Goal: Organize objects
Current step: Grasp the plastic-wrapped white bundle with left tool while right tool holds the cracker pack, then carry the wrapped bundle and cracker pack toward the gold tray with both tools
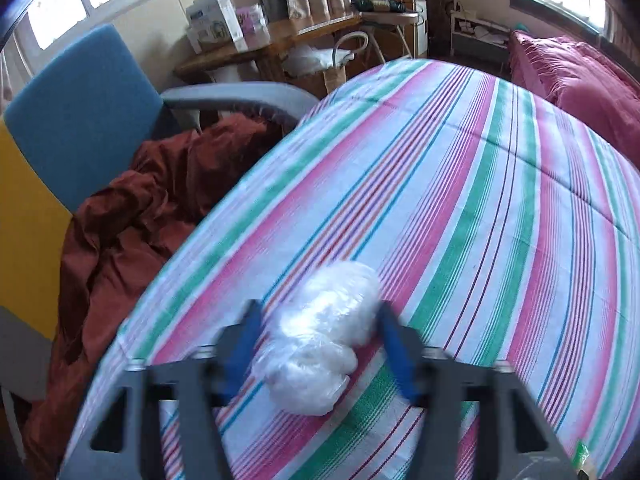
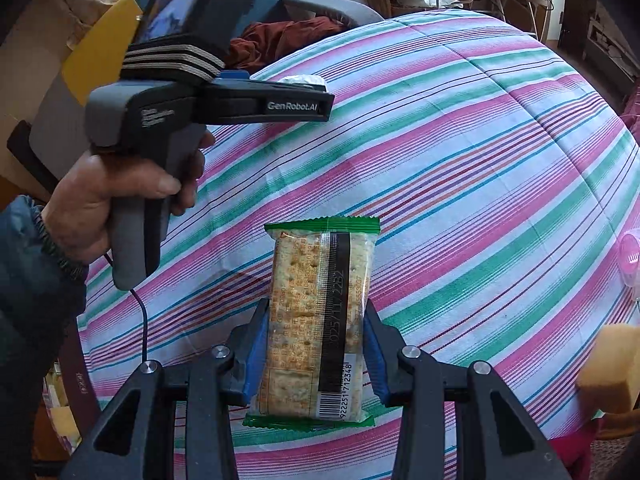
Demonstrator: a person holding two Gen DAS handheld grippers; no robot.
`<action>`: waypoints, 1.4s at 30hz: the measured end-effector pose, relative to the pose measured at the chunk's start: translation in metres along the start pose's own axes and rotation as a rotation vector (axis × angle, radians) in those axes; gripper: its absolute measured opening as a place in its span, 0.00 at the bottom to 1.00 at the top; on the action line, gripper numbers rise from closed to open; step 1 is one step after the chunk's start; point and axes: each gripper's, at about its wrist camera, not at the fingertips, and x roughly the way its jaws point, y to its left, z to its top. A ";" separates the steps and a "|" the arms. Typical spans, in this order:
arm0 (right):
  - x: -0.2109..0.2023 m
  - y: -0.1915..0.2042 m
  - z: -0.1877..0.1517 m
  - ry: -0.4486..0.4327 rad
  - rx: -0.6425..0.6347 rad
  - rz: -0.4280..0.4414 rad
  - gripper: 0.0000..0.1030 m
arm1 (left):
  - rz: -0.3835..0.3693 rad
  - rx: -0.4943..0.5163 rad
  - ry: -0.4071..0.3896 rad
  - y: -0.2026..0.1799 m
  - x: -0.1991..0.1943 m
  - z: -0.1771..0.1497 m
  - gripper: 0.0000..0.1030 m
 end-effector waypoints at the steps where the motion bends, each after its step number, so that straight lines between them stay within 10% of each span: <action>1: 0.002 0.000 0.000 0.007 -0.001 -0.005 0.41 | 0.004 -0.031 -0.026 0.003 -0.006 -0.004 0.35; 11: 0.018 0.012 0.001 0.069 -0.059 -0.025 0.41 | 0.093 -0.374 0.092 0.052 -0.090 -0.145 0.33; 21: 0.036 0.071 -0.021 0.136 -0.322 0.027 0.41 | 0.133 -0.520 0.074 0.000 -0.178 -0.293 0.33; 31: 0.037 0.110 -0.052 0.160 -0.585 0.082 0.41 | 0.175 -0.593 0.017 -0.032 -0.229 -0.362 0.33; 42: 0.059 0.146 -0.071 0.139 -0.630 -0.093 0.41 | 0.168 -0.564 -0.059 -0.037 -0.235 -0.379 0.33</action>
